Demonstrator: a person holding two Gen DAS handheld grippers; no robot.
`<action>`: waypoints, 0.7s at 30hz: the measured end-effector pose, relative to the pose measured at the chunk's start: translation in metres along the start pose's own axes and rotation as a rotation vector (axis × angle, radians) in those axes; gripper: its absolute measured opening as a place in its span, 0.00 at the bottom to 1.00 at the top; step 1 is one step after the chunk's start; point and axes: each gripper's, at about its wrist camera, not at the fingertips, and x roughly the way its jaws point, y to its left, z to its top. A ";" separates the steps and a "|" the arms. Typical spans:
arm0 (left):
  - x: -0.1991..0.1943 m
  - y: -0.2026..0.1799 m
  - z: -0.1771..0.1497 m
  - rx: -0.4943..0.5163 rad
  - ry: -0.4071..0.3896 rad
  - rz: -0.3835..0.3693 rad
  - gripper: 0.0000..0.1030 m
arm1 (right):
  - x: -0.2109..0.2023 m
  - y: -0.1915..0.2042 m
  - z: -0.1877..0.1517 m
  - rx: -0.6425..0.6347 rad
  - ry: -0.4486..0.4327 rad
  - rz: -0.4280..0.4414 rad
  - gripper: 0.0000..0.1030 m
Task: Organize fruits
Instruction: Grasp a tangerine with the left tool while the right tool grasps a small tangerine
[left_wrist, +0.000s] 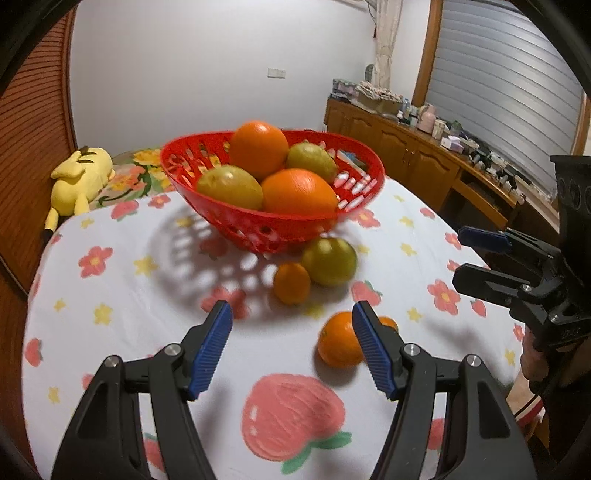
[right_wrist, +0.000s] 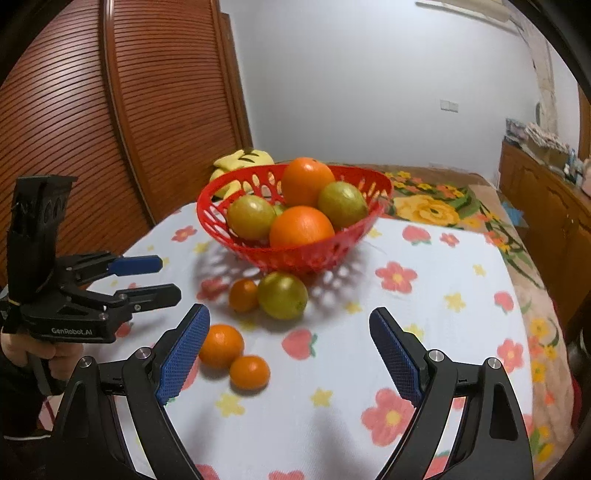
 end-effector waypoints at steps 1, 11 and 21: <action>0.002 -0.001 -0.002 0.000 0.006 -0.007 0.65 | 0.000 0.000 -0.003 0.003 -0.003 0.000 0.88; 0.021 -0.014 -0.010 -0.007 0.054 -0.071 0.65 | 0.011 -0.010 -0.030 0.044 0.024 -0.023 0.88; 0.041 -0.019 -0.016 -0.008 0.108 -0.116 0.56 | 0.014 -0.015 -0.041 0.071 0.039 -0.017 0.87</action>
